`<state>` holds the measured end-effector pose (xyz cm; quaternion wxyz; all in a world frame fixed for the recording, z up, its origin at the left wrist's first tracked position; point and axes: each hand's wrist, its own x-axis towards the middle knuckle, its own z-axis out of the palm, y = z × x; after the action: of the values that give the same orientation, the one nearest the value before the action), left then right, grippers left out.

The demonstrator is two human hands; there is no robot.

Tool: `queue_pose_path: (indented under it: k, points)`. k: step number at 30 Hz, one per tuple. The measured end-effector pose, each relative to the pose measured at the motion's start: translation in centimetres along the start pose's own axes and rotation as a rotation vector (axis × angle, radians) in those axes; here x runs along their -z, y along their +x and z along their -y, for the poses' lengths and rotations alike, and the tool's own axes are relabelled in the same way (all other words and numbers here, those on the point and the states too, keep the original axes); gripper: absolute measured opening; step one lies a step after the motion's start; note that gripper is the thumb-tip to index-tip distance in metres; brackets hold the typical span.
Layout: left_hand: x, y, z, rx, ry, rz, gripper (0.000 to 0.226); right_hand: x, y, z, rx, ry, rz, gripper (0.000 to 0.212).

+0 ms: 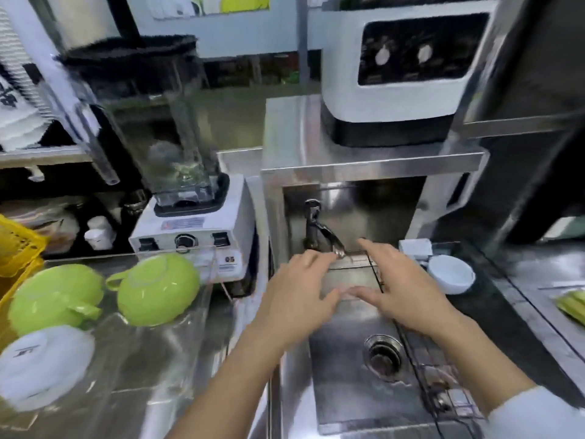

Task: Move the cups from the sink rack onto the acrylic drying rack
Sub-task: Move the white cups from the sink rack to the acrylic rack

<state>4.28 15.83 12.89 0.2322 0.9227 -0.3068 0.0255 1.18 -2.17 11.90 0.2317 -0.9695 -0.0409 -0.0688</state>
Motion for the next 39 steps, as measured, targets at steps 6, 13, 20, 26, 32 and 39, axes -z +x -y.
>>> queue_pose_path:
  k: [6,13,20,26,32,39]
  points:
    - [-7.5,6.4,-6.1,-0.017,-0.102,0.134,0.049,2.0,-2.8,-11.3,-0.27,0.056,-0.02,0.078]
    - [-17.2,12.9,-9.0,0.113,-0.199,0.31,0.057,0.2,-3.6,-21.0,-0.498,0.147,-0.022,0.072]
    - [-23.8,17.4,-10.0,0.484,-0.735,0.325,0.048,-3.1,-2.1,-25.1,-0.653,0.34,0.02,0.068]
    - [-26.1,19.6,-10.3,0.812,-0.913,0.323,0.031,-3.6,-1.1,-25.9,-0.749,0.53,0.009,0.069]
    - [-25.8,19.8,-10.7,0.897,-0.999,0.352,0.03,-3.2,-0.7,-25.9,-0.84,0.846,-0.058,0.065]
    - [-24.1,18.0,-10.4,0.838,-1.195,0.166,0.036,-1.2,-1.1,-25.0,-0.909,1.366,-0.049,0.052]
